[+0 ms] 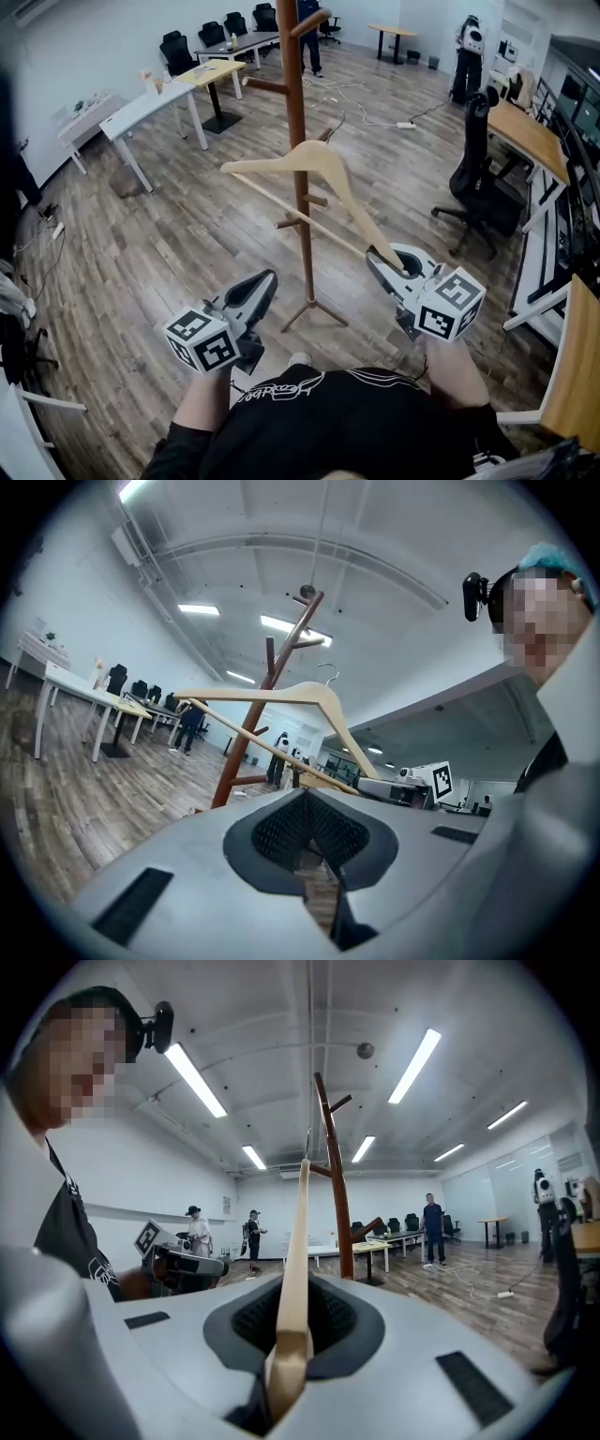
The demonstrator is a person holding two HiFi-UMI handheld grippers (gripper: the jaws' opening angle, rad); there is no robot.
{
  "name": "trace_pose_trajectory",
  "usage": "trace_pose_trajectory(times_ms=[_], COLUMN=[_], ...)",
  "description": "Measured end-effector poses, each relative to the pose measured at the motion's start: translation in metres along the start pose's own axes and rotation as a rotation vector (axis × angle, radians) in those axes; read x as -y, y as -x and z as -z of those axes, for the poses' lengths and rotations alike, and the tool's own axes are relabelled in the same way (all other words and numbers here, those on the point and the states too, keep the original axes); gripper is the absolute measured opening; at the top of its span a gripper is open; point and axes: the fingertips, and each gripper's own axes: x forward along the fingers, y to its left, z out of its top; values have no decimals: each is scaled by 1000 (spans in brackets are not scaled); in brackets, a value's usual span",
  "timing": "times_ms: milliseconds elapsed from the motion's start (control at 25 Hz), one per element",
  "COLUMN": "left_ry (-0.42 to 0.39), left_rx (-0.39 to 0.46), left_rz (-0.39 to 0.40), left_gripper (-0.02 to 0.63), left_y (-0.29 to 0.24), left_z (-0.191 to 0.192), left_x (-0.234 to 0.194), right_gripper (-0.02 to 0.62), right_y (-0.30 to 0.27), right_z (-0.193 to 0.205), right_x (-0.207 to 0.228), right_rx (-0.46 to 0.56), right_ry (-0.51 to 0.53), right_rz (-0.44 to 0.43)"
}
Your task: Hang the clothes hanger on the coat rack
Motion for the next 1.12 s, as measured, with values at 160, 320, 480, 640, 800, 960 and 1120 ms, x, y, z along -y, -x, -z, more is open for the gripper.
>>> trace_pose_trajectory(times_ms=[160,320,480,640,800,960,1120], left_ry=[1,12,8,-3,-7,-5,6], left_rx=[11,14,5,-10,-11,-18,-28], left_rz=[-13,-24,-15,-11,-4,3,3], left_gripper=[9,9,9,9,9,9,9], left_y=[-5,-17,-31,-43,-50,-57,-61], left_z=[-4,-15,-27,-34,-42,-43,-41], left_x=[-18,-43,-61,-79,-90,-98,-105], right_gripper=[58,58,58,58,58,58,60], right_y=[-17,-40,-63,-83,-97,-107,-115], right_z=[-6,-15,-27,-34,-37,-32,-24], right_x=[10,23,37,48,56,60,63], right_rx=[14,18,15,32,22,2,-13], right_ry=[30,35,53,63,66,68,51], right_rz=[-9,-11,-7,-16,-16,-15,-21])
